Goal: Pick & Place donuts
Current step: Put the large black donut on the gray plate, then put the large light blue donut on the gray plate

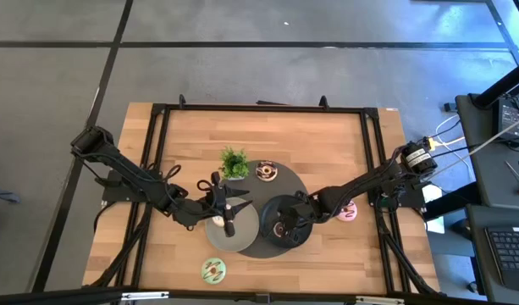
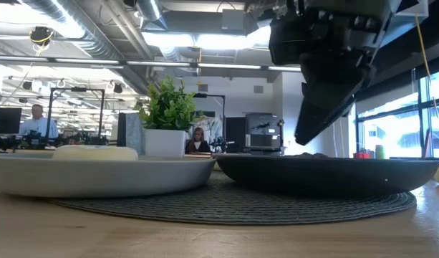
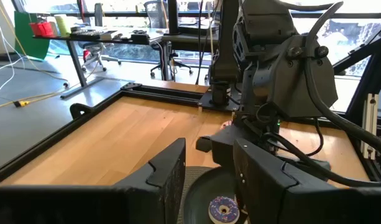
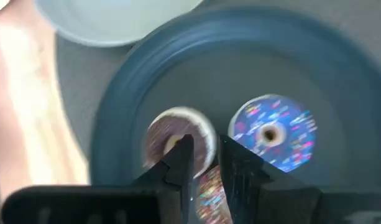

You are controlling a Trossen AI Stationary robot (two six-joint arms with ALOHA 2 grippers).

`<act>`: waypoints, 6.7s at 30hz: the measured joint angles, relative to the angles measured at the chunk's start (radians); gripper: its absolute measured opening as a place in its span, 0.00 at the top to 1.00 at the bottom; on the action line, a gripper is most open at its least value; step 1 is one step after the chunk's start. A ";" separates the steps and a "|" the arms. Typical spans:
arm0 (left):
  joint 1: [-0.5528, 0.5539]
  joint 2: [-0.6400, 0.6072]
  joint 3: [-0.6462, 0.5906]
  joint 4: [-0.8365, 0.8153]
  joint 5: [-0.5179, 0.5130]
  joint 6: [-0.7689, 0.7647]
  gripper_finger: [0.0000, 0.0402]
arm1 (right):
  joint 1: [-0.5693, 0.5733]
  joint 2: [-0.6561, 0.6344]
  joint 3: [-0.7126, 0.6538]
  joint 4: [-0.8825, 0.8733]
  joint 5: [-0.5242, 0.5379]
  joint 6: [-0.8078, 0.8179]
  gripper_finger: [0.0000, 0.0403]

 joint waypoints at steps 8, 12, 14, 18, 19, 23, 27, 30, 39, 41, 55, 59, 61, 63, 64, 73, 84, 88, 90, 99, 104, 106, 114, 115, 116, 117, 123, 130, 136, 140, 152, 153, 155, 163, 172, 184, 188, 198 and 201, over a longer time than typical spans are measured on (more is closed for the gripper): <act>0.143 0.007 0.000 -0.127 0.283 -0.120 0.68 | 0.046 -0.140 0.001 -0.066 0.103 -0.023 0.79; 0.252 0.011 0.000 -0.148 0.403 -0.103 0.67 | 0.130 -0.228 0.001 -0.151 0.222 0.018 0.79; 0.287 0.011 0.000 -0.151 0.436 -0.070 0.67 | 0.172 -0.249 0.001 -0.177 0.294 0.050 0.79; 0.317 0.022 0.000 -0.140 0.537 0.041 0.67 | 0.237 -0.261 0.001 -0.200 0.381 0.095 0.79; 0.317 0.025 -0.001 -0.140 0.562 0.073 0.67 | 0.246 -0.260 0.001 -0.202 0.387 0.109 0.79; 0.311 0.054 -0.001 -0.090 0.624 0.163 0.67 | 0.269 -0.259 0.001 -0.209 0.395 0.135 0.79; 0.308 0.090 0.047 -0.124 0.607 0.287 0.67 | 0.272 -0.259 0.001 -0.219 0.417 0.135 0.79; 0.333 0.143 0.165 -0.297 0.545 0.277 0.68 | 0.271 -0.259 0.001 -0.244 0.422 0.136 0.79; 0.428 0.416 0.438 -0.577 0.526 0.276 0.69 | 0.289 -0.259 0.001 -0.345 0.417 0.235 0.79; 0.452 0.467 0.458 -0.589 0.509 0.275 0.69 | 0.301 -0.259 0.001 -0.384 0.414 0.270 0.79; 0.537 0.622 0.480 -0.605 0.512 0.205 0.71 | 0.337 -0.259 0.001 -0.487 0.421 0.370 0.79; 0.543 0.630 0.480 -0.632 0.516 0.155 0.72 | 0.337 -0.259 0.001 -0.487 0.422 0.369 0.79; 0.547 0.639 0.481 -0.648 0.533 0.143 0.73 | 0.337 -0.259 0.001 -0.487 0.422 0.368 0.79; 0.547 0.645 0.481 -0.652 0.537 0.142 0.74 | 0.337 -0.259 0.001 -0.486 0.422 0.368 0.79; 0.547 0.645 0.481 -0.654 0.538 0.141 0.75 | 0.337 -0.259 0.001 -0.487 0.422 0.368 0.79; 0.542 0.642 0.481 -0.664 0.543 0.141 0.94 | 0.337 -0.259 0.001 -0.486 0.422 0.369 0.79; 0.516 0.562 0.478 -0.679 0.528 0.150 0.99 | 0.337 -0.259 0.000 -0.484 0.422 0.370 0.79; 0.467 0.469 0.478 -0.721 0.524 0.164 0.99 | 0.337 -0.259 0.000 -0.484 0.422 0.370 0.79; 0.417 0.422 0.479 -0.765 0.544 0.180 0.99 | 0.337 -0.259 0.000 -0.484 0.422 0.370 0.79; 0.107 0.347 0.480 -0.910 0.582 0.045 0.99 | 0.337 -0.258 0.000 -0.482 0.433 0.370 0.79; 0.008 0.396 0.479 -0.910 0.504 -0.083 0.99 | 0.336 -0.258 0.000 -0.481 0.451 0.370 0.79; -0.004 0.422 0.480 -0.902 0.475 -0.117 0.99 | 0.336 -0.258 0.000 -0.475 0.451 0.370 0.79; 0.027 0.531 0.479 -0.905 0.445 -0.164 0.99 | 0.336 -0.258 0.000 -0.424 0.438 0.370 0.79; 0.034 0.536 0.479 -0.910 0.446 -0.169 0.99 | 0.336 -0.258 0.000 -0.417 0.429 0.370 0.79; 0.040 0.538 0.479 -0.915 0.448 -0.177 0.99 | 0.336 -0.258 0.000 -0.407 0.418 0.370 0.79; 0.046 0.541 0.479 -0.912 0.455 -0.183 0.99 | 0.336 -0.258 0.000 -0.403 0.412 0.370 0.79; 0.058 0.543 0.479 -0.914 0.502 -0.195 0.99 | 0.336 -0.258 0.000 -0.403 0.404 0.369 0.79; 0.058 0.543 0.479 -0.912 0.493 -0.211 0.99 | 0.336 -0.258 0.000 -0.404 0.404 0.366 0.79; 0.060 0.543 0.479 -0.914 0.482 -0.210 0.93 | 0.336 -0.258 0.000 -0.404 0.369 0.355 0.79; 0.064 0.543 0.479 -0.929 0.513 -0.237 0.93 | 0.336 -0.258 0.000 -0.404 0.360 0.365 0.79; 0.089 0.543 0.479 -0.963 0.540 -0.294 0.93 | 0.336 -0.258 0.000 -0.404 0.359 0.366 0.79; 0.094 0.543 0.479 -0.966 0.542 -0.305 0.92 | 0.336 -0.258 0.000 -0.404 0.359 0.366 0.79; 0.101 0.543 0.479 -0.978 0.548 -0.314 0.89 | 0.336 -0.258 0.000 -0.404 0.359 0.366 0.79; 0.101 0.538 0.479 -0.992 0.578 -0.301 0.77 | 0.336 -0.258 0.000 -0.404 0.359 0.366 0.79; 0.065 0.408 0.480 -1.070 0.684 -0.314 0.72 | 0.336 -0.258 0.000 -0.406 0.358 0.366 0.79; -0.148 0.385 0.465 -1.006 0.768 -0.341 0.72 | 0.336 -0.258 0.000 -0.403 0.365 0.366 0.79; -0.199 0.385 0.465 -1.021 0.675 -0.404 0.72 | 0.336 -0.258 0.000 -0.390 0.367 0.367 0.79; -0.227 0.409 0.465 -1.084 0.673 -0.525 0.76 | 0.336 -0.258 0.000 -0.348 0.368 0.367 0.79; -0.236 0.443 0.465 -1.083 0.708 -0.524 0.78 | 0.336 -0.258 0.000 -0.345 0.368 0.367 0.79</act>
